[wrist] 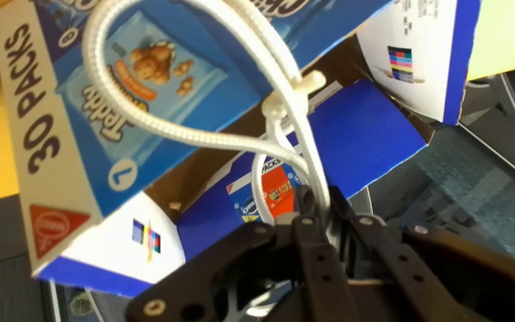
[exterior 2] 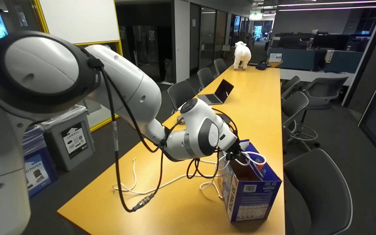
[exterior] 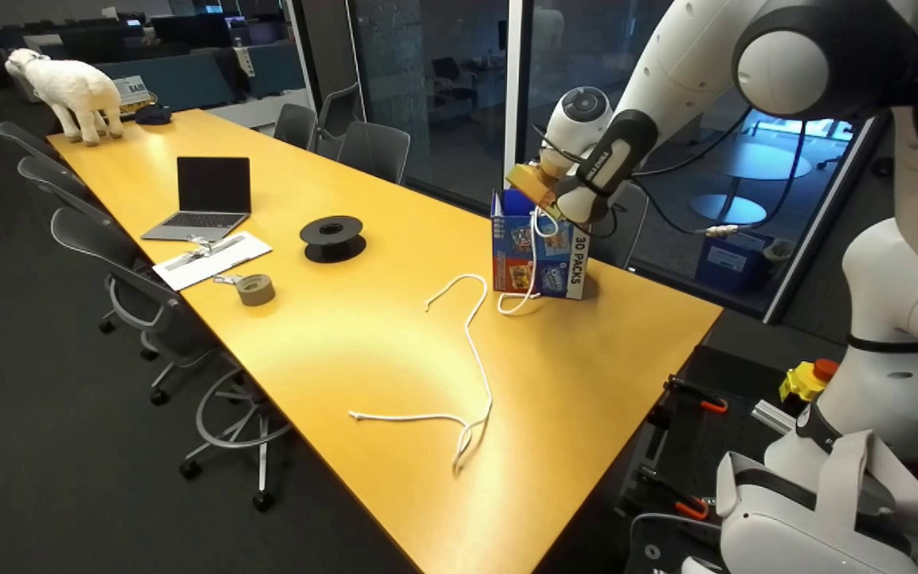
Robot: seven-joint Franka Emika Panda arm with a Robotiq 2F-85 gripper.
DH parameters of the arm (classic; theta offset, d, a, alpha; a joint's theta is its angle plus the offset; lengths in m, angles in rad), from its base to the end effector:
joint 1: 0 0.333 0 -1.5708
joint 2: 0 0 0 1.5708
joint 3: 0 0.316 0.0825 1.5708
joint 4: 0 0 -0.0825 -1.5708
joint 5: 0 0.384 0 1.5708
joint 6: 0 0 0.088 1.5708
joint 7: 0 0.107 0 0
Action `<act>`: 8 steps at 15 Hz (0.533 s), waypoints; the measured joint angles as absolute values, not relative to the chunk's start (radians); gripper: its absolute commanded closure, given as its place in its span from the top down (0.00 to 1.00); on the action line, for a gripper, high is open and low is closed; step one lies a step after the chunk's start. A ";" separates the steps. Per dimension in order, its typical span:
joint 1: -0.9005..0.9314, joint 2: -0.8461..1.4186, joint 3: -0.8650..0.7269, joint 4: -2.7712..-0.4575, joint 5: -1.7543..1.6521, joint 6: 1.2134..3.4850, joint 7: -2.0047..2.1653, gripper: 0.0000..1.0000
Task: Put the ropes in the box
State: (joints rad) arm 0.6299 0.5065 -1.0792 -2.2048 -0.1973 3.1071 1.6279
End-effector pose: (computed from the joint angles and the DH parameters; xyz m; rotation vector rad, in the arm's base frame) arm 0.5602 -0.2129 0.3303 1.9150 -2.1236 1.1540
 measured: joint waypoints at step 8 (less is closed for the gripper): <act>0.608 0.736 -1.014 -2.136 0.121 3.185 1.724 0.45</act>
State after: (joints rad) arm 0.6082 0.7363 -1.0140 -2.1359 0.1207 3.1853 1.7244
